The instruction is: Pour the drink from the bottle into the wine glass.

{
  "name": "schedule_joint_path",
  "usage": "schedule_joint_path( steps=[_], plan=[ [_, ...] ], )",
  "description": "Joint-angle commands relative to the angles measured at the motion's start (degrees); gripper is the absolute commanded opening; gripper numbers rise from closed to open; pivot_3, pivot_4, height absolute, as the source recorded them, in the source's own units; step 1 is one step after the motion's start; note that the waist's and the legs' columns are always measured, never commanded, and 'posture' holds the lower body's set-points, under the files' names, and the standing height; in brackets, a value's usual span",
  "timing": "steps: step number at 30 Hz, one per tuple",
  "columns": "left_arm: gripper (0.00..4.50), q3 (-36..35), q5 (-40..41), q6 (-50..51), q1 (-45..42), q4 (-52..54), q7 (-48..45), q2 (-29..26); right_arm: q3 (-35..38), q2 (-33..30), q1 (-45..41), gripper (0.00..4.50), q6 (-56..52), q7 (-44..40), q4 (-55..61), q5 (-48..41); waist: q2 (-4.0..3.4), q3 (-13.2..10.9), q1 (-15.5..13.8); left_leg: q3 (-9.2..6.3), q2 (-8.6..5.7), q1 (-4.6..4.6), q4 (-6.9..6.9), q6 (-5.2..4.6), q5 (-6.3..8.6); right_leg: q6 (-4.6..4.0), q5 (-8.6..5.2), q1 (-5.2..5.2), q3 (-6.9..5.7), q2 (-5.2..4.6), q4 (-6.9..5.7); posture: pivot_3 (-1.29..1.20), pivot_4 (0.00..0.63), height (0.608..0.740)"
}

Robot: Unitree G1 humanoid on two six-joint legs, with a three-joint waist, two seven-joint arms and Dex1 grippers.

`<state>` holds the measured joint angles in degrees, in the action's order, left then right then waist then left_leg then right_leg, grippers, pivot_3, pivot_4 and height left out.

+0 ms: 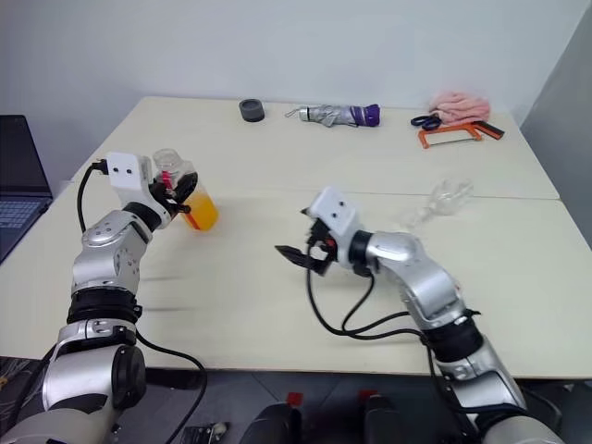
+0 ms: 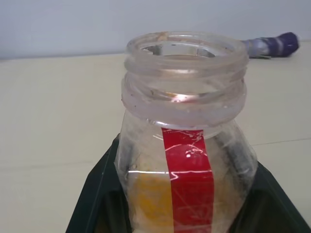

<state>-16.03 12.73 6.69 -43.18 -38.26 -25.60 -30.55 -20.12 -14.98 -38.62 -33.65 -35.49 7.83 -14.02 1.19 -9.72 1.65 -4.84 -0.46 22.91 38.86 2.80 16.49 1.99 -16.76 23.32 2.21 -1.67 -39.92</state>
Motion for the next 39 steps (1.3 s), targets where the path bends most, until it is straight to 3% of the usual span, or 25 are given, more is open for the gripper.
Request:
schedule_joint_path(
  steps=[1, 7, 14, 16, 32, 39],
  plan=[
    [1.79, -0.97, -0.02, -3.55, -2.32, -1.54, 0.40, -1.10, -0.86, 1.56, -1.98, 4.50, 2.02, -0.02, -1.31, 2.07, 0.00, 0.00, 0.09, 0.02, 0.00, -0.02, 0.00, 0.00, 0.00, 0.00, 0.00, 0.00, 0.01, 0.00, -0.02, 0.00, 0.150, 0.740],
    [1.79, -1.05, -0.07, -5.99, -2.40, -7.43, 1.72, 0.00, -1.11, 3.18, -2.65, 4.50, 3.07, -0.63, -2.61, 3.98, 0.00, 0.01, 0.28, 0.06, 0.00, -0.07, -0.01, -0.01, 0.01, 0.00, 0.00, 0.01, 0.01, 0.07, -0.08, 0.00, 0.150, 0.740],
    [4.04, -0.87, 0.55, -7.10, -0.89, -6.71, 1.02, 1.04, -0.16, 2.63, -0.95, 4.50, 1.43, -0.79, -0.18, 3.80, 0.01, 0.02, 0.46, 0.06, 0.02, -0.09, -0.01, -0.03, 0.02, -0.01, 0.00, 0.02, 0.02, 0.07, -0.10, 0.00, 0.150, 0.740],
    [4.47, -0.85, 0.54, -7.20, -0.21, -6.07, 1.00, 1.28, -0.01, 2.26, -0.21, 4.50, 0.87, -0.73, 0.71, 3.63, 0.01, 0.02, 0.46, 0.06, 0.02, -0.08, -0.01, -0.03, 0.02, -0.01, 0.00, 0.02, 0.01, 0.07, -0.10, 0.00, 0.150, 0.740],
    [4.47, 1.52, -2.85, -7.70, 10.89, 4.01, 6.09, 2.94, 1.32, -1.32, 6.25, 4.50, -3.76, -0.44, 7.05, 3.01, 0.01, 0.02, 0.50, 0.04, 0.06, -0.08, -0.03, -0.16, 0.09, -0.01, 0.00, 0.03, 0.02, 0.06, -0.10, 0.00, 0.150, 0.740],
    [4.47, 1.91, -2.21, -4.83, 17.93, 13.95, 6.41, 4.06, 3.16, -3.61, 10.37, 4.50, -6.20, -0.44, 12.38, 2.07, 0.01, 0.02, 0.28, 0.05, 0.07, -0.08, -0.04, -0.17, 0.09, -0.01, 0.00, 0.02, 0.05, 0.05, -0.09, 0.00, 0.150, 0.740]
  ],
)
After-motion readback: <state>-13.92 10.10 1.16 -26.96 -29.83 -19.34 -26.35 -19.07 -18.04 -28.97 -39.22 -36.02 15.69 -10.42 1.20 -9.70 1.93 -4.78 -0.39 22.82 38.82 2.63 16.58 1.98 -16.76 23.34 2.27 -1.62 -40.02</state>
